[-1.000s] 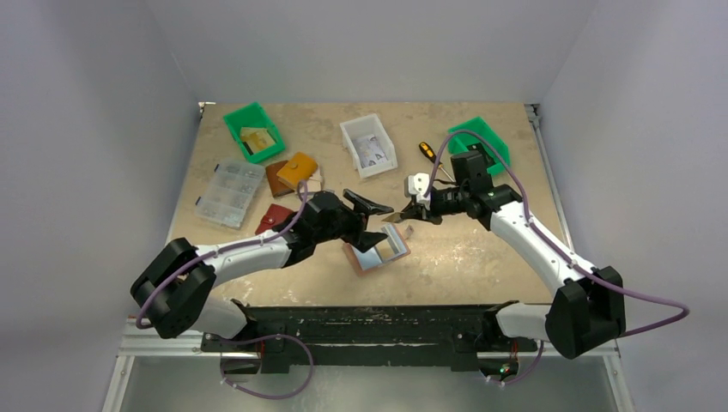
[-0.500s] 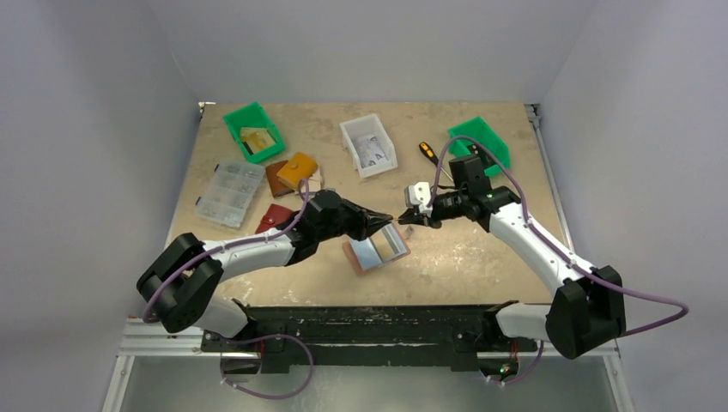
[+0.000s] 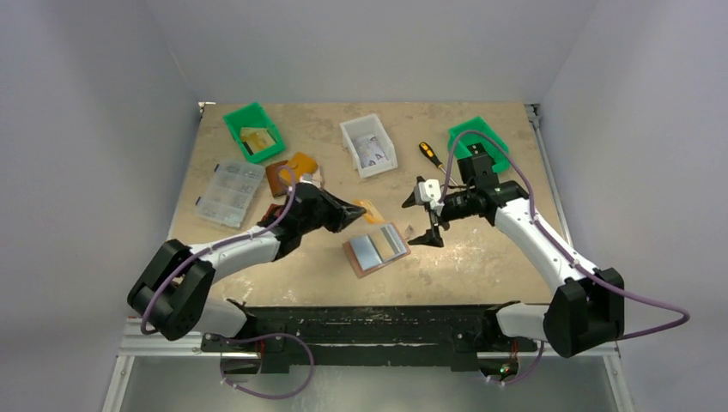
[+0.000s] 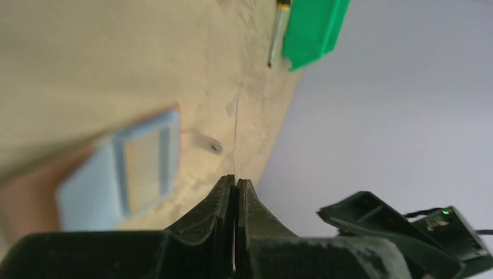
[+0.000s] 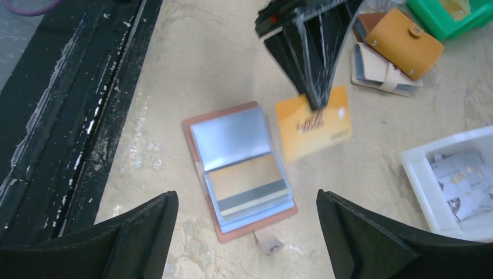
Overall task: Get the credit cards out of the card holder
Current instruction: Place the credit card in the storage box.
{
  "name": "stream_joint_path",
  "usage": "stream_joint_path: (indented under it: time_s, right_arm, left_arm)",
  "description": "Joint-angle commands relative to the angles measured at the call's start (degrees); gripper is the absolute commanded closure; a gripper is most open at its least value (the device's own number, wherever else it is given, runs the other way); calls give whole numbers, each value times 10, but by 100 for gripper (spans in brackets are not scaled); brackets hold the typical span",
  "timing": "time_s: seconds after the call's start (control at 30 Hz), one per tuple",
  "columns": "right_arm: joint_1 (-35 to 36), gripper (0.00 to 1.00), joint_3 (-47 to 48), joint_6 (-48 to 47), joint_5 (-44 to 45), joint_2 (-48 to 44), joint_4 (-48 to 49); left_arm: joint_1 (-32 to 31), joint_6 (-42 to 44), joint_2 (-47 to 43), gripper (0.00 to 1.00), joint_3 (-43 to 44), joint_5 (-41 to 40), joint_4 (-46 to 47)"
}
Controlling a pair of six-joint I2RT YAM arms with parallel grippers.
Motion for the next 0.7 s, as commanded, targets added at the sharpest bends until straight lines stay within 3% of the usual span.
stream_joint_path:
  time_s: [0.0, 0.13, 0.23, 0.4, 0.67]
  right_arm:
    - [-23, 1, 34, -28, -42, 3, -63]
    - [-23, 1, 38, -40, -41, 13, -77]
    - [-23, 1, 40, -45, -38, 16, -81]
    - [-23, 1, 36, -46, -31, 14, -78]
    - [-23, 1, 34, -50, -29, 20, -80]
  left_arm:
    - [88, 289, -51, 100, 30, 14, -89]
    - [171, 613, -41, 100, 127, 116, -176]
    - [249, 723, -2, 100, 195, 150, -251]
    - [403, 721, 70, 100, 255, 254, -200]
    - [497, 670, 209, 100, 371, 260, -161]
